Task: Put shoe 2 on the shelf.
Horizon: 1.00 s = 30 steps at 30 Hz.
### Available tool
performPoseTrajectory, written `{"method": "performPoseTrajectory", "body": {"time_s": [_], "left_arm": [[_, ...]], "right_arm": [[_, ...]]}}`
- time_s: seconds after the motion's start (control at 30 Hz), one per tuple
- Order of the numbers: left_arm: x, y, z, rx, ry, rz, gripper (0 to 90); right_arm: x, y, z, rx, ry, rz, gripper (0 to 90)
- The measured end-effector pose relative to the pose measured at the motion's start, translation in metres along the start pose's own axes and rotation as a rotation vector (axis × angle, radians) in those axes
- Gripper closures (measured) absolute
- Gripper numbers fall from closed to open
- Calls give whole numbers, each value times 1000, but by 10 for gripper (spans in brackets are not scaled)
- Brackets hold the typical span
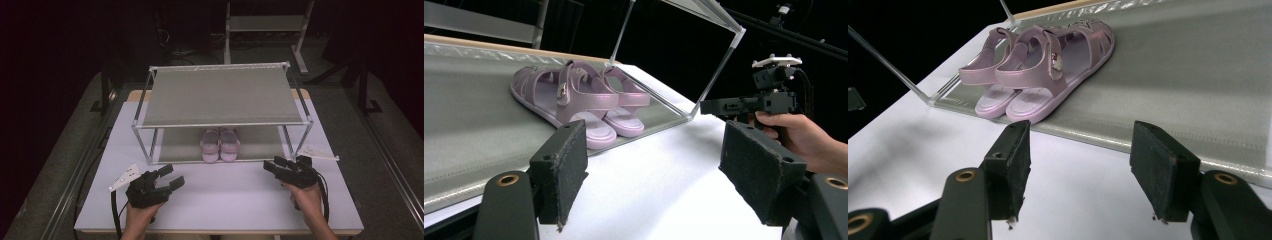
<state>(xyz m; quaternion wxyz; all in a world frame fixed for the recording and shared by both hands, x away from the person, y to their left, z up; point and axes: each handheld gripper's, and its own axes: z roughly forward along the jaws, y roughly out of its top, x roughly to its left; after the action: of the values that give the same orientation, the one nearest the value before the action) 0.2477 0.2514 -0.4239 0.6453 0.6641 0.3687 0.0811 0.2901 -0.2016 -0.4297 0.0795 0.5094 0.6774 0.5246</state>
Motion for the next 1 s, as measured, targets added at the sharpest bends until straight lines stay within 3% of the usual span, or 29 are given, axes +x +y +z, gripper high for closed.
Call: {"method": "performPoseTrajectory", "body": {"time_s": [1.0], "left_arm": [[0,0,0,2,2,0,269]], "right_arm": [[-9,-13,-18,13,0,3,402]]}}
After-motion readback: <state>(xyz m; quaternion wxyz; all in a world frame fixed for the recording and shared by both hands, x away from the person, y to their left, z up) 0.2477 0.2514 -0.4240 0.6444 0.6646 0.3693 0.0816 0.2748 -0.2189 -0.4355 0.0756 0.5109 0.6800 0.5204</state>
